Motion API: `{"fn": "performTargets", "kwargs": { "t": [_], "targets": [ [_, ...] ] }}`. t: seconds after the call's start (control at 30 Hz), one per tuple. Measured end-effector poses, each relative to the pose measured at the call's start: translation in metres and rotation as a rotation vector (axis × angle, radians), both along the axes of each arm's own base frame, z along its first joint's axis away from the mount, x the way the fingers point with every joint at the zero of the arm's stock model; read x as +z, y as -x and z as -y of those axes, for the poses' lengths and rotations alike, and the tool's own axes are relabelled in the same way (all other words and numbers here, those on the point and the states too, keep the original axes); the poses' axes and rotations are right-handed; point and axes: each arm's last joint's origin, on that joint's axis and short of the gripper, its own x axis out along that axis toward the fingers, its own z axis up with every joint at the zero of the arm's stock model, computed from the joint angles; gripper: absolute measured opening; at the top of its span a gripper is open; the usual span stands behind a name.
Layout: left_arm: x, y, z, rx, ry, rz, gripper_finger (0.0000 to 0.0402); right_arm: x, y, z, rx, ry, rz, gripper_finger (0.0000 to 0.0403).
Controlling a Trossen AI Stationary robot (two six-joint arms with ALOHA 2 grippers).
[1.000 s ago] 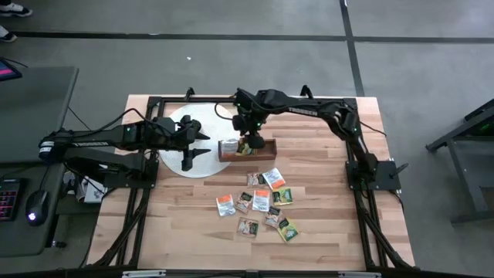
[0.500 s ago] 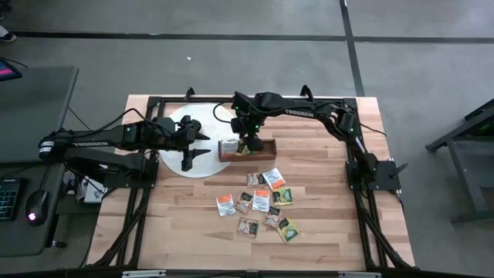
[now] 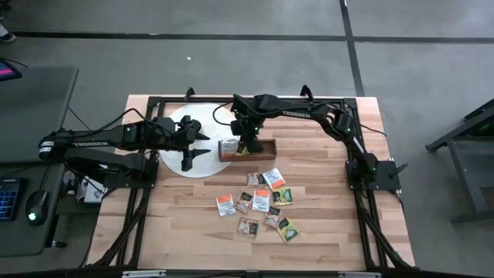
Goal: Pick & Place Tea
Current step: Put the yellow tea bag into the middle section of the wooden organizer
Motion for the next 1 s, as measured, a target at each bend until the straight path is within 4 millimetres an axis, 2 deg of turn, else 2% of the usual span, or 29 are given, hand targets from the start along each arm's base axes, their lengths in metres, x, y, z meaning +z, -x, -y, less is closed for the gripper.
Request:
{"fn": "performTargets", "kwargs": {
  "t": [0.5, 0.73, 1.0],
  "targets": [
    [0.000, 0.000, 0.000, 0.000, 0.000, 0.000, 0.0202, 0.002, 0.001, 0.001, -0.012, -0.006, -0.006, 0.0006],
    [0.000, 0.000, 0.000, 0.002, 0.002, 0.001, 0.0202, 0.004, 0.002, 0.001, -0.030, -0.008, -0.012, 0.0002],
    [0.000, 0.000, 0.000, 0.007, -0.001, 0.000, 0.0202, 0.022, 0.005, 0.000, -0.076, -0.004, 0.031, 0.0001]
  ]
}}
